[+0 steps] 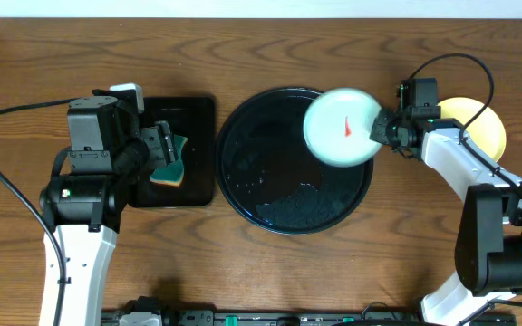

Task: Clean dirty plates on tray and stack at the side
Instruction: 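Carry the yellow plate right and stack it on the green plate, then reach the right gripper to the rim of the pale green plate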

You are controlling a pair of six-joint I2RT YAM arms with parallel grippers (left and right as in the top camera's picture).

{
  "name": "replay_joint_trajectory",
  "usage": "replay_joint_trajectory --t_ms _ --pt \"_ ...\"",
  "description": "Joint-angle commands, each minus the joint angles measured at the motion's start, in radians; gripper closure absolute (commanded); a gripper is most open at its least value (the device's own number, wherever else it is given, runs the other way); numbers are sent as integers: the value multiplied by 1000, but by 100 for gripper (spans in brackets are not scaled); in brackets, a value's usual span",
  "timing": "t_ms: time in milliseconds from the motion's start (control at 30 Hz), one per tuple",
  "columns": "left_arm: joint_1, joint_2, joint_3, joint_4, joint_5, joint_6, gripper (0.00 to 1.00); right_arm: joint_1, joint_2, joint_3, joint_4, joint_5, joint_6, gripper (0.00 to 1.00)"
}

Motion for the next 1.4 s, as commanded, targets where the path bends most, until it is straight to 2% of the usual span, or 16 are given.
replay_joint_trajectory --t_ms 0,167,400,567,933,967,1000,1033,1100,1367 --pt "0 3 -1 -3 10 -5 25 10 3 8 12 -91 9 99" --pt "0 3 -1 -2 10 -5 25 24 -45 34 11 -214 9 99" --pt "0 3 -1 -2 10 -5 25 124 -125 41 -16 -244 10 99" --pt "0 3 -1 -3 10 -5 25 176 -88 38 -85 -207 58 99" --pt "0 3 -1 -14 10 -5 25 231 8 38 -112 -228 156 99" --pt "0 3 -1 -17 10 -5 25 231 8 38 -114 -237 160 93" --pt "0 3 -1 -18 10 -5 24 231 7 39 -114 -256 159 75" --pt "0 3 -1 -17 10 -5 25 230 6 39 -113 -276 159 68" --pt "0 3 -1 -17 8 -5 25 230 2 40 -114 -312 158 60" --pt "0 77 -3 -27 -43 -5 25 230 -102 40 -130 -288 112 52"
